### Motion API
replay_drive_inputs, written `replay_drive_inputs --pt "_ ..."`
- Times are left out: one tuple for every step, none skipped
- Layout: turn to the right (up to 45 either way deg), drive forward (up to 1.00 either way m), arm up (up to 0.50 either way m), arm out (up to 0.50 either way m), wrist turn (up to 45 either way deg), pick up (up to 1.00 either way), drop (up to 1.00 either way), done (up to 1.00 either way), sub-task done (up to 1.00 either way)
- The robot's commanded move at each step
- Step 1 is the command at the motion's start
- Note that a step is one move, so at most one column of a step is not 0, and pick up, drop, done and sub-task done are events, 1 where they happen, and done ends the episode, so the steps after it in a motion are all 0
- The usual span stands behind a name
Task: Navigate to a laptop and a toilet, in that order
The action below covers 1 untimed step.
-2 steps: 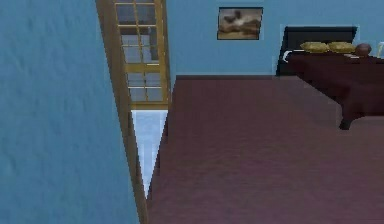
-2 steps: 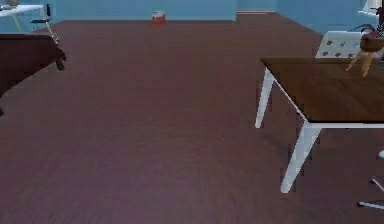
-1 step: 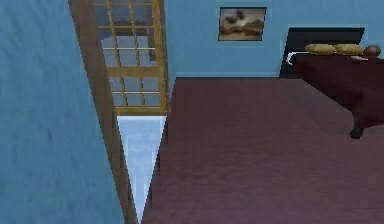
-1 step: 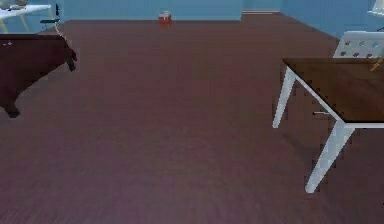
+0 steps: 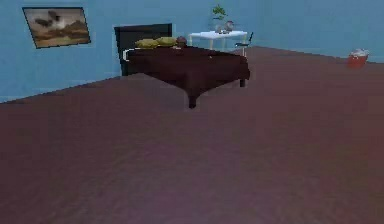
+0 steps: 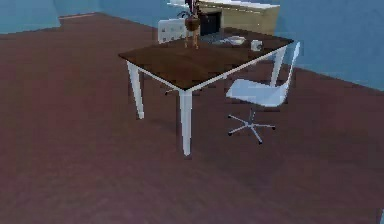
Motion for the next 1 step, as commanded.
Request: replay_drive_inputs --pt "45.0 0.00 0.00 0.00 0.0 0.00 0.00 0.00 0.00"
